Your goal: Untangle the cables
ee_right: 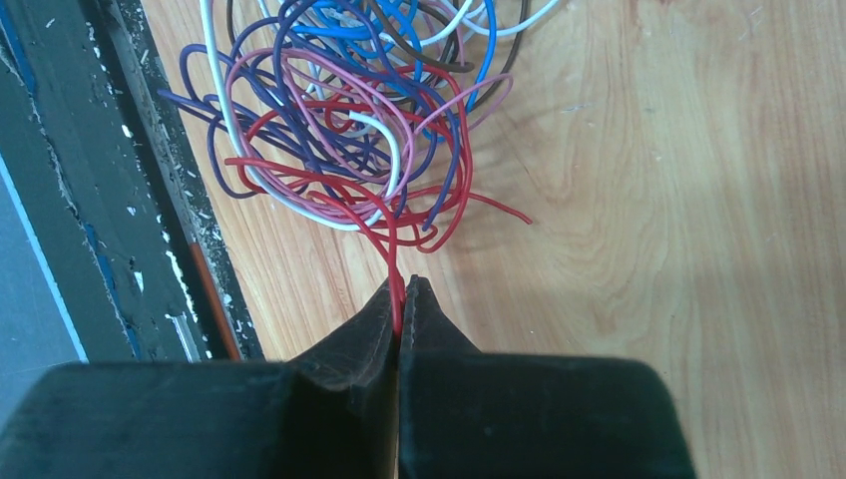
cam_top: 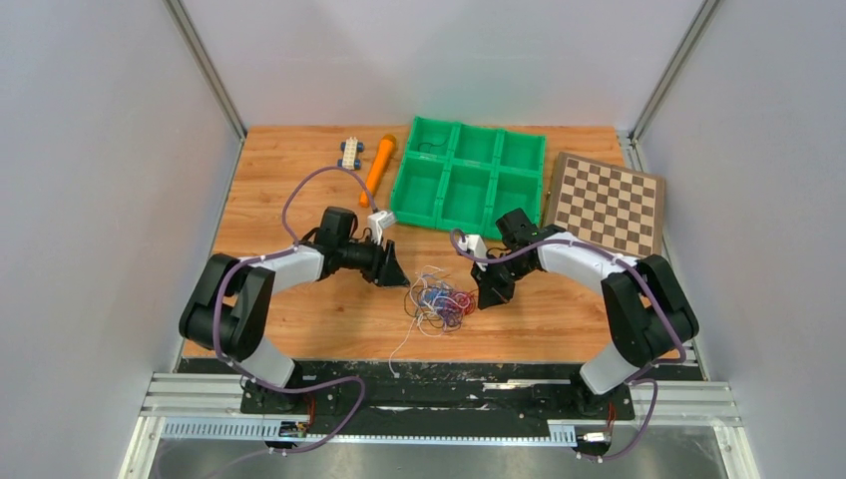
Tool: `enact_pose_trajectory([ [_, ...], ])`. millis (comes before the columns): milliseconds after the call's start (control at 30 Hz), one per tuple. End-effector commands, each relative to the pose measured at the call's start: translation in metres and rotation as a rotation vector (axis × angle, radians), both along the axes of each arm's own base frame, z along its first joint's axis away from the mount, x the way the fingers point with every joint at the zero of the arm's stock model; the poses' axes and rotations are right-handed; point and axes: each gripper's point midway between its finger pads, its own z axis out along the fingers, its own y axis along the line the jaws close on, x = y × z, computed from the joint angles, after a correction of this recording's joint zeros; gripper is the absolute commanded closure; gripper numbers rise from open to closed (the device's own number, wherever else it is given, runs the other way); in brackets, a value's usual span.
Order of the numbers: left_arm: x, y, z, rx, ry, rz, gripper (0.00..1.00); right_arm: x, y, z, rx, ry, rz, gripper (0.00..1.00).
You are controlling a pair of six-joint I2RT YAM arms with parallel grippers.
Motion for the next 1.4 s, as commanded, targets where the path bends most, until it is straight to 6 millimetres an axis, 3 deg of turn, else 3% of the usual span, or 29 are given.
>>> enact_pose_trajectory([
  [0,0.024,-0.015,0.013,-0.027,-0.037,0.011,0.41,0.014,0.006,0.008,0.018,-0.059,0.000,1.00],
  [400,0.015,-0.034,-0.023,-0.014,0.100,-0.020,0.55,0.014,0.002,0.006,0.002,-0.058,-0.014,1.00],
  [467,0.015,-0.038,-0.025,-0.013,0.102,-0.027,0.60,0.014,0.001,0.005,-0.002,-0.056,-0.018,1.00],
  [533,0.015,-0.041,-0.024,-0.018,0.097,-0.034,0.71,0.014,-0.002,0.003,-0.011,-0.055,-0.026,1.00],
  [567,0.016,-0.041,-0.021,-0.017,0.093,-0.040,0.84,0.015,-0.005,0.003,-0.021,-0.058,-0.035,1.00],
  [633,0.018,-0.033,-0.014,0.029,0.079,-0.033,0.99,0.018,-0.017,0.002,-0.049,-0.059,-0.062,1.00],
  [667,0.014,-0.025,-0.008,0.054,0.098,-0.024,1.00,0.019,-0.025,0.002,-0.065,-0.053,-0.080,1.00],
  [767,0.034,0.017,0.013,0.096,0.069,0.091,1.00,0.021,-0.057,0.000,-0.108,-0.031,-0.158,1.00],
  [800,0.030,0.030,0.021,0.115,0.077,0.118,1.00,0.021,-0.069,-0.001,-0.133,-0.028,-0.182,1.00],
  [833,0.043,0.054,0.025,0.147,0.037,0.172,1.00,0.021,-0.082,-0.003,-0.161,-0.029,-0.201,1.00],
  [867,0.039,0.068,0.031,0.172,0.042,0.201,1.00,0.021,-0.095,-0.005,-0.188,-0.035,-0.217,1.00],
  [900,0.051,0.094,0.033,0.217,-0.007,0.251,1.00,0.019,-0.107,-0.007,-0.216,-0.041,-0.231,1.00],
  [1033,0.066,0.170,0.050,0.336,-0.060,0.400,1.00,0.017,-0.150,-0.013,-0.307,-0.088,-0.272,1.00],
  [1067,0.065,0.181,0.051,0.359,-0.054,0.407,1.00,0.016,-0.159,-0.014,-0.328,-0.099,-0.272,1.00],
  [1133,0.077,0.227,0.058,0.414,-0.060,0.523,1.00,0.014,-0.177,-0.015,-0.367,-0.113,-0.280,1.00],
  [1267,0.099,0.299,0.086,0.516,-0.135,0.684,1.00,0.012,-0.217,-0.017,-0.428,-0.124,-0.333,1.00],
  [1367,0.107,0.338,0.100,0.584,-0.164,0.774,1.00,0.010,-0.239,-0.016,-0.454,-0.134,-0.359,1.00],
])
